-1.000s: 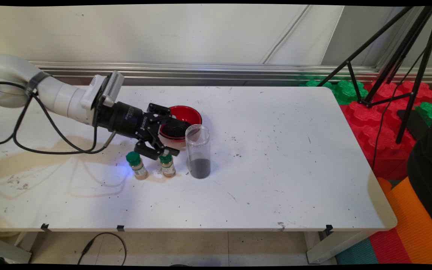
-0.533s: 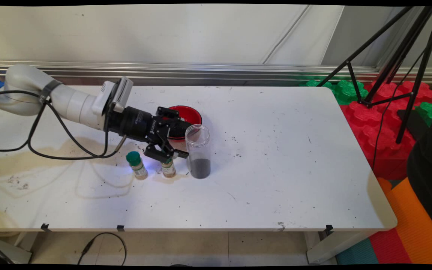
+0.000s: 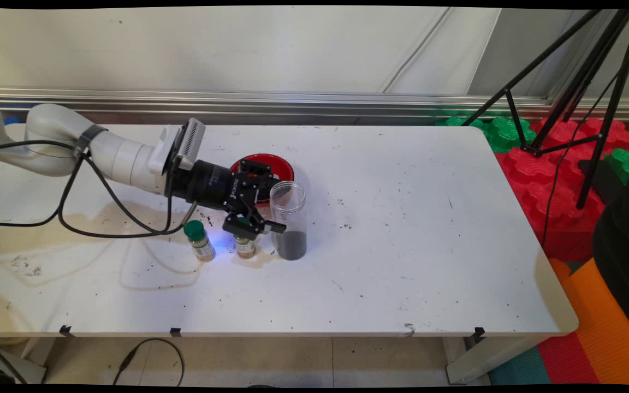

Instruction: Pick up the black seasoning powder from the table, then pour the black seasoning powder in the red bowl

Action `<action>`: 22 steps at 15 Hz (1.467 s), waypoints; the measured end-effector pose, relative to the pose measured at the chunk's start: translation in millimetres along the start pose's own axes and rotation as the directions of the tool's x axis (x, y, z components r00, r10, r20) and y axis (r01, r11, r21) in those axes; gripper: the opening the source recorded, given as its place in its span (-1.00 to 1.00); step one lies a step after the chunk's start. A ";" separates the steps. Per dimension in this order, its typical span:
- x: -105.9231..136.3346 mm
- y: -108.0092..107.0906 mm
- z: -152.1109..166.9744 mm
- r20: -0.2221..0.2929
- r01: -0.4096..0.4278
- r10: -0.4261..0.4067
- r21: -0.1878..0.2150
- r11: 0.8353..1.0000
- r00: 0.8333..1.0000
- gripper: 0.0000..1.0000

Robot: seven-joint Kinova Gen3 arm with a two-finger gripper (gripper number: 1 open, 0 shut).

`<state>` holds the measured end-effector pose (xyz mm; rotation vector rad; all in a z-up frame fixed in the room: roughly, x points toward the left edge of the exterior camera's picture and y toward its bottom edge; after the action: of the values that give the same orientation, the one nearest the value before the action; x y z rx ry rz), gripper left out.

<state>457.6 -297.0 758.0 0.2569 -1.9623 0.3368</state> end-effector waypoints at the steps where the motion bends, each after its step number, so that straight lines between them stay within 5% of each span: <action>1: -0.5 -0.3 2.0 -0.002 -0.001 0.001 0.001 1.000 1.000 1.00; 6: -2.0 -1.8 8.2 -0.013 -0.002 0.002 0.007 1.000 1.000 1.00; 7: -2.2 -1.7 8.9 -0.016 -0.001 0.001 0.007 1.000 1.000 -1.00; 22: 14.8 -14.6 2.7 -0.072 0.018 -0.016 0.018 1.000 0.997 -1.00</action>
<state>454.2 -312.1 772.3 0.2694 -1.8859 0.3487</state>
